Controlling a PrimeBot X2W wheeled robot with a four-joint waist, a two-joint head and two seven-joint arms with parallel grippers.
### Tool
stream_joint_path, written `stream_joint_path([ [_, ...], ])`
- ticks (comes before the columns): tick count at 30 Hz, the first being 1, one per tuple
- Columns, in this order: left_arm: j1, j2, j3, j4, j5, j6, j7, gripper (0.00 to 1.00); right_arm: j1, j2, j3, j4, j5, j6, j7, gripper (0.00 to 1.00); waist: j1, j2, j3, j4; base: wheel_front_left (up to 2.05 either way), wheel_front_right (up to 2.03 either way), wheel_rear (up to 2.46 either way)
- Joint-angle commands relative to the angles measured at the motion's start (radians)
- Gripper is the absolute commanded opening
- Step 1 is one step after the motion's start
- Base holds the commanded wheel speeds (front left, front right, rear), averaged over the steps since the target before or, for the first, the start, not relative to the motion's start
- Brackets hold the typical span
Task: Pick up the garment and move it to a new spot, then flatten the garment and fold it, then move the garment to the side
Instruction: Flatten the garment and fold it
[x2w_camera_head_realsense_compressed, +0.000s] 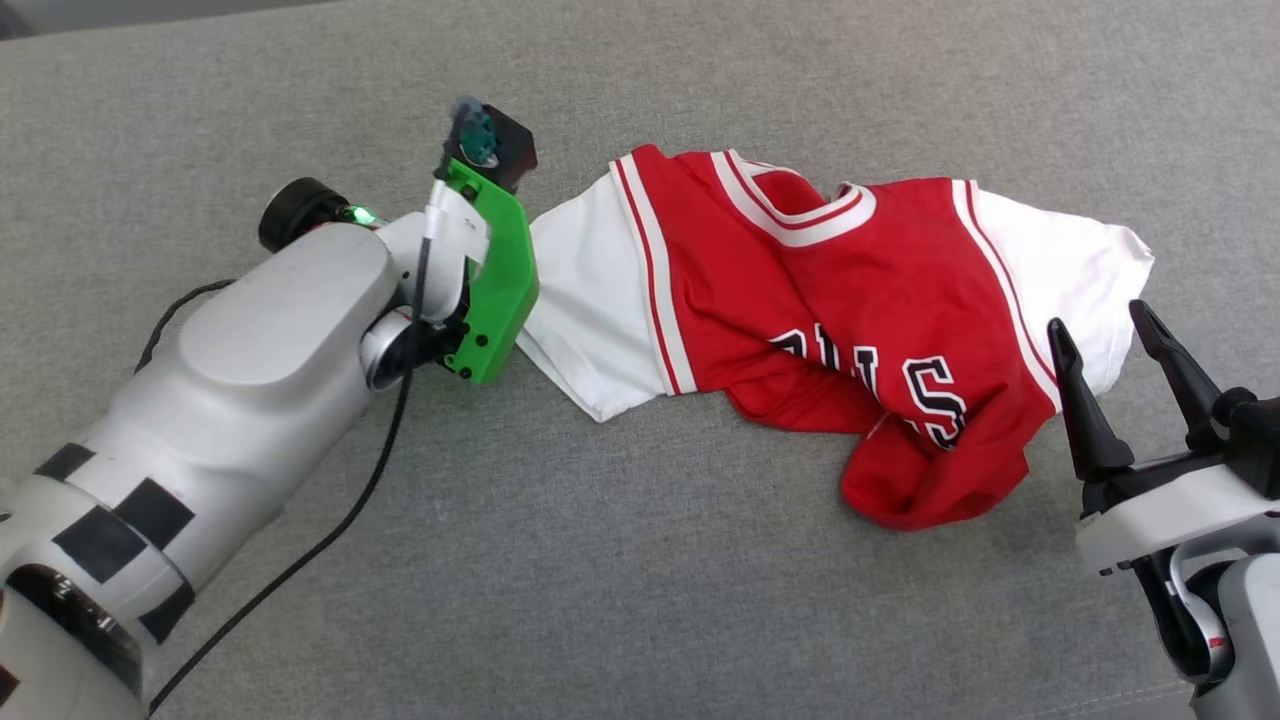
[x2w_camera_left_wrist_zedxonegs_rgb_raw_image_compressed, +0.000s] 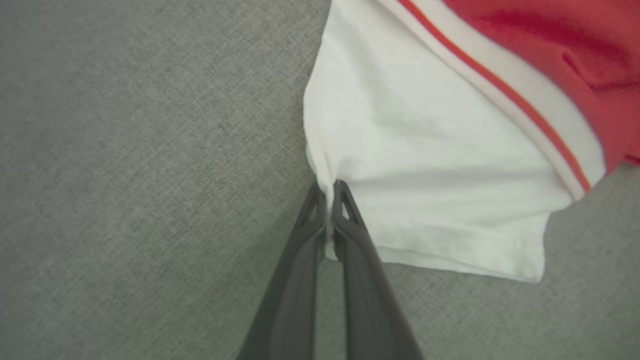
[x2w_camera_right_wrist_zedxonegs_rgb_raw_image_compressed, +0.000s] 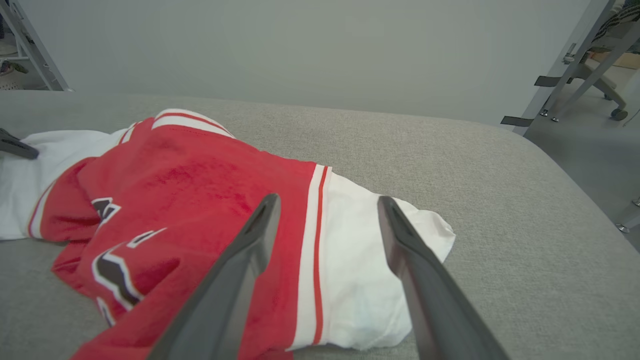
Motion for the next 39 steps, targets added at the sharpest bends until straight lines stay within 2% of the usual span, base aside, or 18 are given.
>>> stream_joint_path([
  [1,0.009,0.028,0.008,-0.006,-0.029,-0.003,-0.025,0.0,0.0,-0.004,-0.008,0.005,0.005,-0.001,-0.008,1.0,0.0,0.0,-0.032,0.027,0.0,0.0,0.0],
  [9,0.01,0.165,0.003,-0.029,-0.087,-0.003,-0.054,0.0,0.039,0.003,-0.031,0.012,0.005,-0.001,-0.011,1.0,0.0,0.0,-0.077,0.067,0.0,0.0,0.0],
  [15,0.06,0.239,0.009,0.035,-0.109,0.012,-0.061,0.0,0.043,0.003,-0.041,0.009,0.002,-0.001,-0.008,1.0,0.0,0.0,-0.069,0.068,0.0,0.0,0.0],
  [19,0.1,0.248,0.005,0.088,-0.113,0.029,-0.076,0.0,0.04,0.005,-0.046,0.009,-0.002,-0.001,-0.005,1.0,0.0,0.0,-0.054,0.056,0.0,0.0,0.0],
  [25,0.145,0.214,0.014,0.153,-0.127,0.037,-0.14,0.0,0.039,0.003,-0.056,0.009,-0.004,-0.001,0.0,1.0,0.0,0.0,-0.051,0.049,0.0,0.0,0.0],
  [26,0.148,0.206,0.018,0.161,-0.121,0.039,-0.172,0.99,0.037,0.001,-0.059,0.007,-0.006,-0.001,0.002,1.0,0.0,0.0,-0.056,0.05,0.0,0.0,0.0],
  [29,0.148,0.188,0.034,0.167,-0.101,0.044,-0.287,1.0,0.03,-0.008,-0.066,-0.001,-0.009,-0.001,0.006,1.0,0.0,0.0,-0.079,0.059,0.0,0.0,0.0],
  [34,0.165,0.178,0.069,0.139,-0.057,0.083,-0.524,1.0,0.016,-0.035,-0.084,-0.029,-0.013,-0.001,0.027,1.0,0.0,0.0,-0.134,0.088,0.0,0.0,0.0],
  [39,0.211,0.182,0.11,0.065,-0.03,0.163,-0.731,1.0,-0.016,-0.076,-0.093,-0.067,-0.015,-0.001,0.061,1.0,0.0,0.0,-0.172,0.124,0.0,0.0,0.0],
])
